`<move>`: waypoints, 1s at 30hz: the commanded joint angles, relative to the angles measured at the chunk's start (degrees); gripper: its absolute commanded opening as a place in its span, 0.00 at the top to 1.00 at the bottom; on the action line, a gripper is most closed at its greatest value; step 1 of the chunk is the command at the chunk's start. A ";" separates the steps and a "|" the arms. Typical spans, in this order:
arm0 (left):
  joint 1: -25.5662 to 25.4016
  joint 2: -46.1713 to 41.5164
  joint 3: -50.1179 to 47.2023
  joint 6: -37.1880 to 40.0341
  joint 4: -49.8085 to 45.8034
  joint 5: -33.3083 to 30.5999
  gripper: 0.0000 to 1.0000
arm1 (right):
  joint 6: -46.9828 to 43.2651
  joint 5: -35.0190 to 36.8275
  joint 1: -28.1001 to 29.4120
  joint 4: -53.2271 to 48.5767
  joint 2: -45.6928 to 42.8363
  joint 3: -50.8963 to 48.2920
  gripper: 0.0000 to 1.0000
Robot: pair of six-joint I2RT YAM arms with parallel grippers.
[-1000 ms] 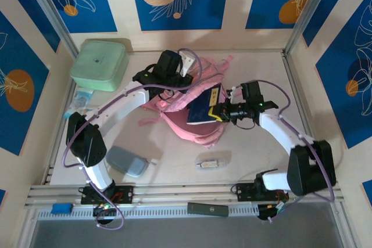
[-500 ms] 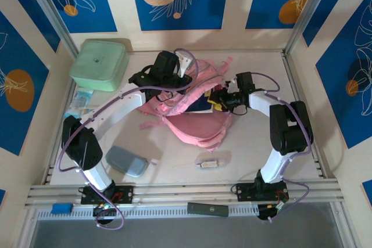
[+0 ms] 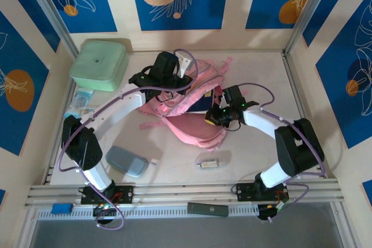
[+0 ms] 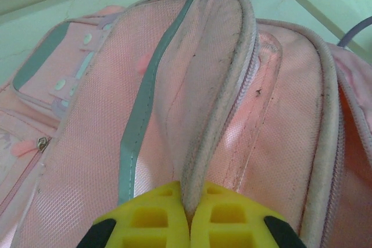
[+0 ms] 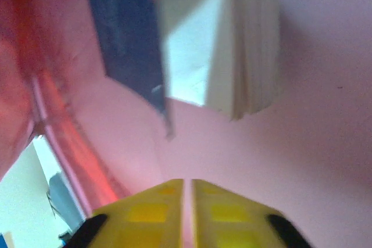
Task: Pack the student bag
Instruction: Place the book in the student bag, then close the student bag at the center of the table.
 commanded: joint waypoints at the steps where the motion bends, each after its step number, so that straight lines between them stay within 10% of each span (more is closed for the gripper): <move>1: 0.41 -3.73 1.17 -1.00 6.33 2.89 1.00 | 1.45 5.01 -0.39 3.98 3.28 3.00 0.96; 13: 0.53 -4.00 0.66 -0.22 2.84 5.46 1.00 | -4.17 13.86 -2.02 8.98 4.99 6.20 1.00; 30: 0.36 -0.66 -9.64 -12.91 6.62 18.47 0.88 | -8.73 14.46 -2.16 -19.12 -29.76 -2.28 0.76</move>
